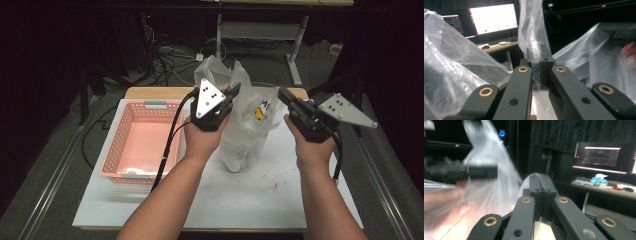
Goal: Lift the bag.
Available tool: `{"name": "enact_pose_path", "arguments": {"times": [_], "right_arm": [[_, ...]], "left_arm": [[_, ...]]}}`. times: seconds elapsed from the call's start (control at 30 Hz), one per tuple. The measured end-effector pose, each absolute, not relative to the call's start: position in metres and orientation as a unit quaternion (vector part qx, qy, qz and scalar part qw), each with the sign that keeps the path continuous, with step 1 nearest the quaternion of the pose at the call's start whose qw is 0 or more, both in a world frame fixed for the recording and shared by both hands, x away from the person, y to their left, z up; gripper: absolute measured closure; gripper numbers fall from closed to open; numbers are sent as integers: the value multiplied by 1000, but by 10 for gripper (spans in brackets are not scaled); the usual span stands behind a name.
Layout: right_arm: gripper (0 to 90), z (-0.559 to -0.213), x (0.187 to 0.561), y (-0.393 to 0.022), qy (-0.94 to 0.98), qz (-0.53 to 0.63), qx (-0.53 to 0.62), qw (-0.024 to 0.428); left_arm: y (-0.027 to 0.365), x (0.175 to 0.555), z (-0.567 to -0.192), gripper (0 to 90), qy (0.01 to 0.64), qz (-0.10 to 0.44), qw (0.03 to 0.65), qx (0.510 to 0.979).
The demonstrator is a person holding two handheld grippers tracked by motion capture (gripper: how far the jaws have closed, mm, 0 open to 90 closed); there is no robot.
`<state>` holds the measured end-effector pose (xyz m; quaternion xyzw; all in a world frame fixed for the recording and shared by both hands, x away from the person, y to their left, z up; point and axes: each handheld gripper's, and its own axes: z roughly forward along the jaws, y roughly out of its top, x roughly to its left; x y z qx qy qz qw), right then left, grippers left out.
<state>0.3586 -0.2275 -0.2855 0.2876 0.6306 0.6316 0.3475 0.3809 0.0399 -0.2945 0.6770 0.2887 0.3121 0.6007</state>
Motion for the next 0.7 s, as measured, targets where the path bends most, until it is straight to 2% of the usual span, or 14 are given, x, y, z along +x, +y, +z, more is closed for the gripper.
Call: {"name": "enact_pose_path", "arguments": {"times": [0.2, 0.43, 0.6, 0.7], "right_arm": [[900, -267, 376, -237, 625, 619, 301, 369], [900, -303, 395, -236, 659, 584, 324, 346], [898, -333, 402, -237, 678, 566, 344, 321], [873, -345, 405, -241, 686, 556, 350, 314]], "left_arm": [[45, 402, -301, 881, 313, 308, 593, 675], [59, 406, -330, 865, 338, 282, 565, 698], [81, 392, -347, 659, 356, 285, 539, 708], [95, 376, -353, 556, 371, 269, 539, 707]]}}
